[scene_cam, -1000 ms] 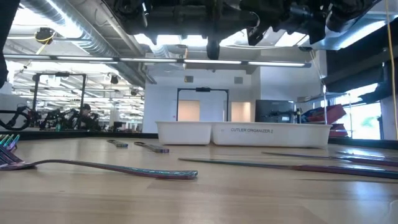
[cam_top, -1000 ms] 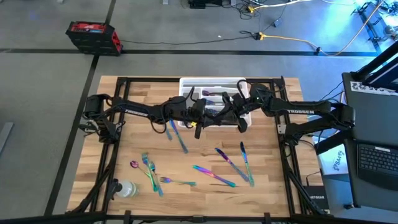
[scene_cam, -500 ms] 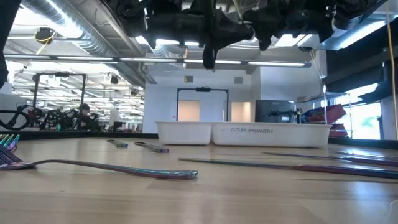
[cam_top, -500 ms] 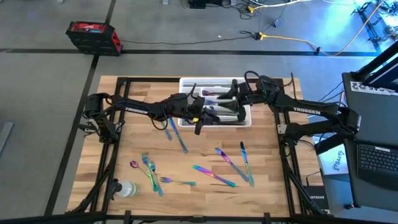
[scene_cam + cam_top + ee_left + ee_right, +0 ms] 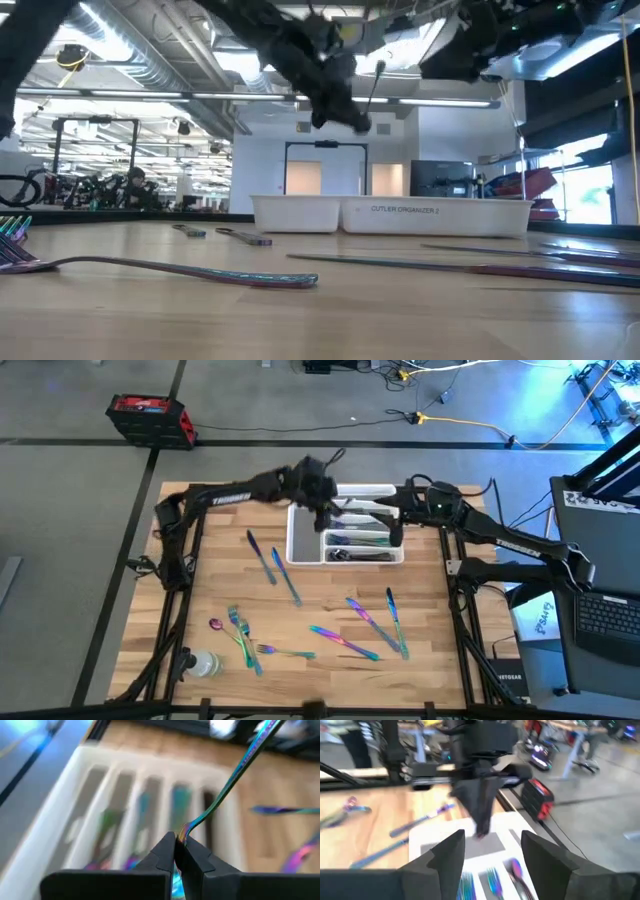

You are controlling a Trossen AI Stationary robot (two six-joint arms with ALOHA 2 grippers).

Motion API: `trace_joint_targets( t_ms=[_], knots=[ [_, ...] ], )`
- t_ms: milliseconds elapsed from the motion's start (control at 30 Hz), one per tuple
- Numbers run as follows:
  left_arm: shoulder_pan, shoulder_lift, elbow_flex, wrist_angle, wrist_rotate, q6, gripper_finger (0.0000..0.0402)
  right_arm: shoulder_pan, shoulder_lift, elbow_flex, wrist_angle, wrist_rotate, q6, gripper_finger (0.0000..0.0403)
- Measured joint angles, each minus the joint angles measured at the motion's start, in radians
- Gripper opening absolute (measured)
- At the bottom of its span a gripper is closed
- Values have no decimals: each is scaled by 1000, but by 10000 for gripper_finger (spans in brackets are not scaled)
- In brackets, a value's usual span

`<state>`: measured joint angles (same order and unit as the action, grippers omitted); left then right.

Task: Sort silverware
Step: Put the blue spoon into the tray organizer

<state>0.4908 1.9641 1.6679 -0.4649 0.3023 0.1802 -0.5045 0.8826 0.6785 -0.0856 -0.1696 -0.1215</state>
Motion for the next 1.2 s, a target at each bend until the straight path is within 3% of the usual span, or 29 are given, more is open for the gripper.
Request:
trace_joint_targets(
  t_ms=[200,367,533,700,833,1000,1200],
  knots=[
    [68,235,286,-292,-34,95,0,0,-58,0,-120,89,9,179],
    [60,354,412,-373,-142,161,0,0,-76,0,-204,152,11,179],
    [47,385,448,-373,-205,269,0,0,-76,0,-236,153,21,179],
    [28,393,447,-377,-387,360,0,0,-76,0,-241,153,36,179],
    [23,392,447,-381,-387,366,0,0,-76,0,-240,153,38,179],
    [21,392,447,-378,-338,300,0,0,-76,0,-256,153,48,179],
    [26,392,447,-360,-355,205,14,0,-76,0,-266,153,65,179]
  ],
)
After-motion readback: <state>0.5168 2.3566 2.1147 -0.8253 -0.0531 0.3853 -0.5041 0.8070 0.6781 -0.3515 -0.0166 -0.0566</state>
